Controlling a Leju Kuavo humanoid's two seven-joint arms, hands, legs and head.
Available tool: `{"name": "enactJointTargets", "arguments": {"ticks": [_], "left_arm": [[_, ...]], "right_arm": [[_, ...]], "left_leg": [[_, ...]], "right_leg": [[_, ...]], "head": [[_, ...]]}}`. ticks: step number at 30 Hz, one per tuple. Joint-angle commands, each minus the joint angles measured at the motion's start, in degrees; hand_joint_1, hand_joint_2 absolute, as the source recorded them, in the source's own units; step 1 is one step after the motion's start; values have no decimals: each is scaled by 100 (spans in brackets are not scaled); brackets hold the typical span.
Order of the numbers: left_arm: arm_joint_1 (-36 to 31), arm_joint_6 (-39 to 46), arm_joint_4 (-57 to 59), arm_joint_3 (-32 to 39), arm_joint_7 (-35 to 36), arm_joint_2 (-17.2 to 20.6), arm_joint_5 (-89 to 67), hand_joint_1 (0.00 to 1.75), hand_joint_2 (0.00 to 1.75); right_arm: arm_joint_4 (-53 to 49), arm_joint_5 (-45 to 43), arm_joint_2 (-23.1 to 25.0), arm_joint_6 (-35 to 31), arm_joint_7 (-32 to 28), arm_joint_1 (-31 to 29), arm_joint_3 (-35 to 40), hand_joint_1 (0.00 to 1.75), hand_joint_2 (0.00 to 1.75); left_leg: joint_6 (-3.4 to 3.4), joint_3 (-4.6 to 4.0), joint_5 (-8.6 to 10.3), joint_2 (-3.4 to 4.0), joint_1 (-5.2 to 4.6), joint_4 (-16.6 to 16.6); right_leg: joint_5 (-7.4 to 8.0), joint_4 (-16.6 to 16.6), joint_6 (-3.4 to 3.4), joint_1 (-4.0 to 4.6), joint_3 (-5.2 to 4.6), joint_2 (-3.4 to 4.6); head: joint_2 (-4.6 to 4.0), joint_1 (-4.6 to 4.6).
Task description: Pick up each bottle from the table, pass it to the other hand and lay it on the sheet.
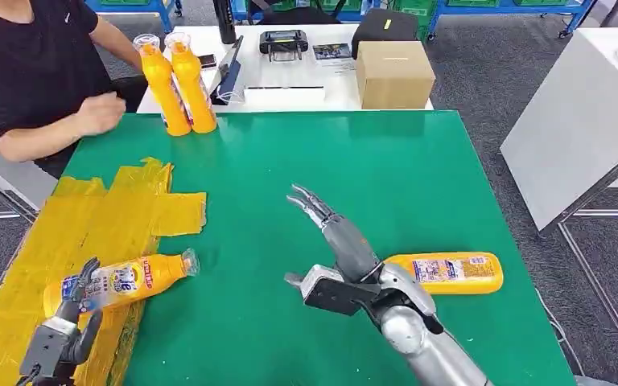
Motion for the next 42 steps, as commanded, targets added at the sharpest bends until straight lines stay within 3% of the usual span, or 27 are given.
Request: {"name": "enactJointTargets", "arguments": {"ticks": [1,6,10,13,16,21,25,27,32,35,42], "left_arm": [[39,-1803,-1146,1952,338,-1574,1008,0,0],[213,-2525,-1510,2062,668,-1913,1533,0,0],[428,-2920,-1915,1884,906,-2231,1744,0,0],[492,-2858,-1976,1729,946,-2231,1740,0,0],[500,-2831,-1982,1698,944,-2231,1733,0,0],[500,-2831,-1982,1698,944,-2231,1733,0,0],[602,-2967,-2011,1316,1081,-2222,1878,0,0],[604,-2941,-1973,1123,1139,-2151,1948,0,0],[621,-2325,-1952,508,927,-1824,1567,0,0],[582,-2097,-1869,266,879,-1674,1525,0,0],[527,-2013,-1779,171,875,-1578,1533,0,0]], "right_arm": [[-547,914,-638,-185,-74,1158,-415,0,175],[-913,1459,-877,-303,-39,1680,-781,0,175],[-1173,2130,-1111,-518,315,2137,-1115,0,175],[-1159,2288,-1164,-518,455,2214,-1226,0,175],[-1156,2271,-1192,-532,437,2237,-1251,0,175],[-1156,2271,-1192,-532,437,2237,-1251,0,175],[-1016,2268,-1379,-371,874,2366,-1693,0,175],[-825,1861,-1557,-128,804,2337,-2026,0,175],[-97,1866,-1430,191,716,1780,-2653,0,175],[266,1970,-1499,323,811,1424,-2785,0,175],[489,1966,-1612,480,923,1217,-2805,0,175]], "left_leg": [[-2,-23,-6,1,14,5],[0,-58,-12,41,12,10],[3,-67,-10,46,6,11],[3,-78,-14,52,21,19],[7,-77,-16,59,6,9],[3,-73,-20,87,12,8],[7,-71,-19,80,9,6],[8,-72,-18,72,9,7],[7,-80,-13,87,13,7],[-1,-79,-11,108,22,4],[10,-66,-12,92,7,5]], "right_leg": [[2,-13,-5,15,-10,4],[19,-11,-5,13,-6,43],[19,-5,-3,7,-21,48],[25,-11,-9,22,-25,56],[24,-4,-5,8,-91,60],[27,-7,-6,14,-87,84],[25,-9,-2,11,-75,77],[25,-11,-1,11,-74,70],[37,-16,-4,15,-88,85],[49,-21,-8,25,-76,104],[39,-13,9,10,-36,92]], "head": [[0,2],[0,0],[0,0],[0,0],[0,0],[0,0],[0,0],[0,-2],[0,2],[0,-2],[0,0]]}}
